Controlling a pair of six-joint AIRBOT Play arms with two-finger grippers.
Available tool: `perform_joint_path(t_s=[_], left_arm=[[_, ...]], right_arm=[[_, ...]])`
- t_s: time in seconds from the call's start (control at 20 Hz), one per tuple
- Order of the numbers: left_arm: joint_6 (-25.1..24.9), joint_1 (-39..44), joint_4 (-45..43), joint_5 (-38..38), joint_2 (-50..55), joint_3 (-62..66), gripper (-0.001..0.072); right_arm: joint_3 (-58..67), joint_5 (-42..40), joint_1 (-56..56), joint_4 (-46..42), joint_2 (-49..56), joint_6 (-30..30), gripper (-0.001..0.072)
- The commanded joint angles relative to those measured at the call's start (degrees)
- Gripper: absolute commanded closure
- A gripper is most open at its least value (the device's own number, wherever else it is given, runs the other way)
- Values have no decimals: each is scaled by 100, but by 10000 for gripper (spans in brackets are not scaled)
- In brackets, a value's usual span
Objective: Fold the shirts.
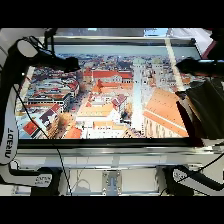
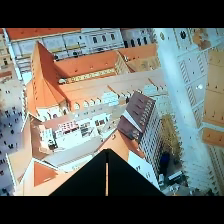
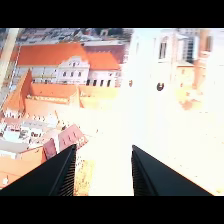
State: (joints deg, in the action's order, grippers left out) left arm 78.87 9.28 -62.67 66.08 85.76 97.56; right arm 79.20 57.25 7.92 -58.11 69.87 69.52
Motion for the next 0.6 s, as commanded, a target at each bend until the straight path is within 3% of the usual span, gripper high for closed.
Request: perform_joint_path(t_s=[0.0, 0.25, 0.55], left_arm=[[-109, 498, -566, -50, -4, 4, 697], [-70, 501, -682, -24, -4, 4, 697], [-68, 501, -680, 83, -4, 4, 697]], right_arm=[[-459, -852, -1314, -984, 304, -203, 326], [-564, -1051, -1917, -2892, 361, -205, 329], [-562, -1049, -1915, -2892, 361, -205, 329]])
